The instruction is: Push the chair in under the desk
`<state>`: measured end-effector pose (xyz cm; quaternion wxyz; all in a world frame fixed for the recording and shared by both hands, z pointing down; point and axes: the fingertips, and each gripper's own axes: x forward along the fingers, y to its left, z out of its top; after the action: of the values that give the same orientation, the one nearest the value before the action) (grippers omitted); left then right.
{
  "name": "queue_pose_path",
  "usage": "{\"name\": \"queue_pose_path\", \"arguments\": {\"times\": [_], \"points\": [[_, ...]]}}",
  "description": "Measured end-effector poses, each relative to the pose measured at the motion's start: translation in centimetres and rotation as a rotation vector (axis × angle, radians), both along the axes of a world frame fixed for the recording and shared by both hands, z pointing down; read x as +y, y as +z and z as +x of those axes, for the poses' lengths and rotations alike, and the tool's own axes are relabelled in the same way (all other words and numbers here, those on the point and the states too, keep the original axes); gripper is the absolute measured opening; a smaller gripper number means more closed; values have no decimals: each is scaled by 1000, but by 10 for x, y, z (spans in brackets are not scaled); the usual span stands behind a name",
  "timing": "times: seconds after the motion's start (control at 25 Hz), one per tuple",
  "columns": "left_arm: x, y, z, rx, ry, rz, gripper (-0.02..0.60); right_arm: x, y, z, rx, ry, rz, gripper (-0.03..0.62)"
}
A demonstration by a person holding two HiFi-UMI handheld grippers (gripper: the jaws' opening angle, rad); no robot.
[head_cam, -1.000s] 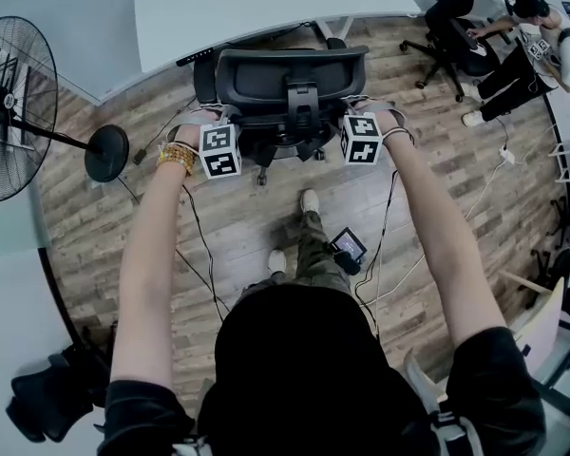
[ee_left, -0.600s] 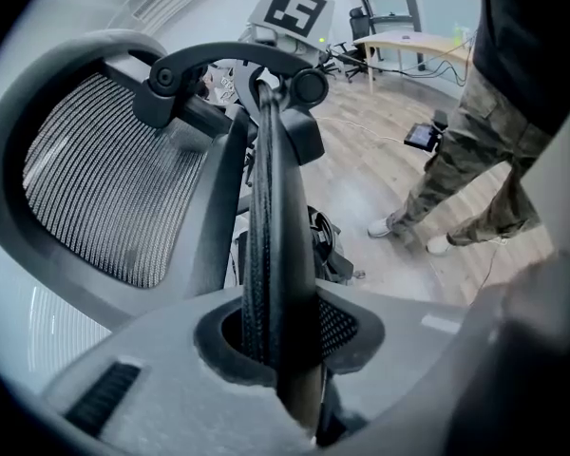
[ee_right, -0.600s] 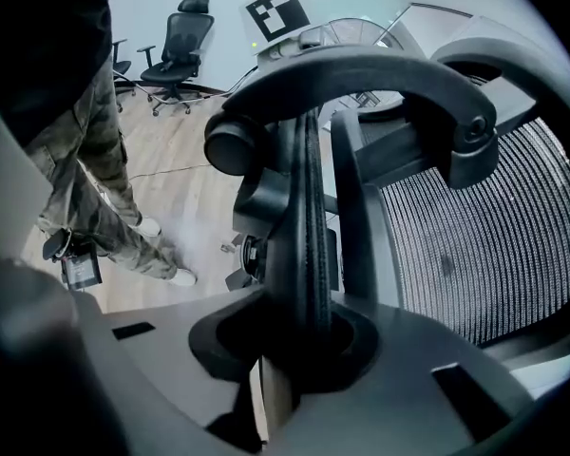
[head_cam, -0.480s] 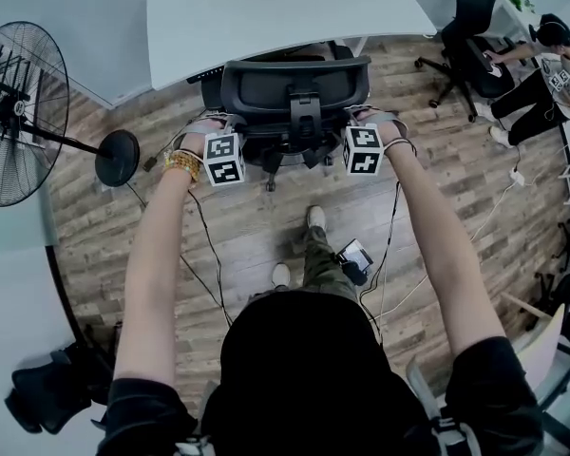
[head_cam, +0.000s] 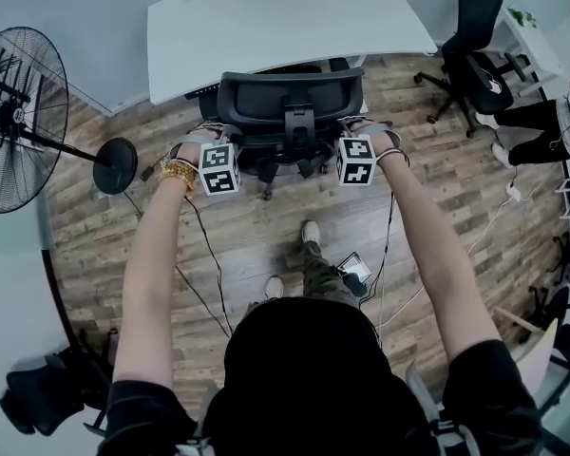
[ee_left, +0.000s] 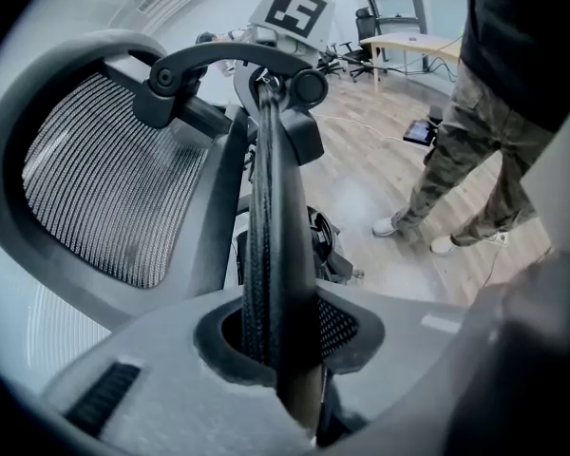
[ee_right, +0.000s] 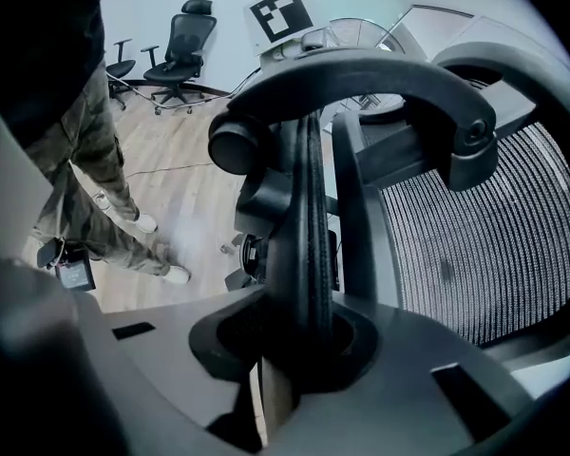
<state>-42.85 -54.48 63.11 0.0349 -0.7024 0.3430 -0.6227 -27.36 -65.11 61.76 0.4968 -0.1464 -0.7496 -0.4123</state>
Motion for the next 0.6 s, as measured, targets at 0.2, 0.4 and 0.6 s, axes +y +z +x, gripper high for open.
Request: {"name": "queue_pose_path", "arguments": {"times": [0.2,0.4,0.6], "points": [[-30,-5,-14,4,-16,-9,78,-31,-6,-14,8,-13,-11,69],[-25,-2,-11,-3,-34,3,78,-30,-3,-13,-1,-30,3,69],[-41,-2,-19,2,-52,-6,78,-49,-3,-24,3,-46,-1,69]]}}
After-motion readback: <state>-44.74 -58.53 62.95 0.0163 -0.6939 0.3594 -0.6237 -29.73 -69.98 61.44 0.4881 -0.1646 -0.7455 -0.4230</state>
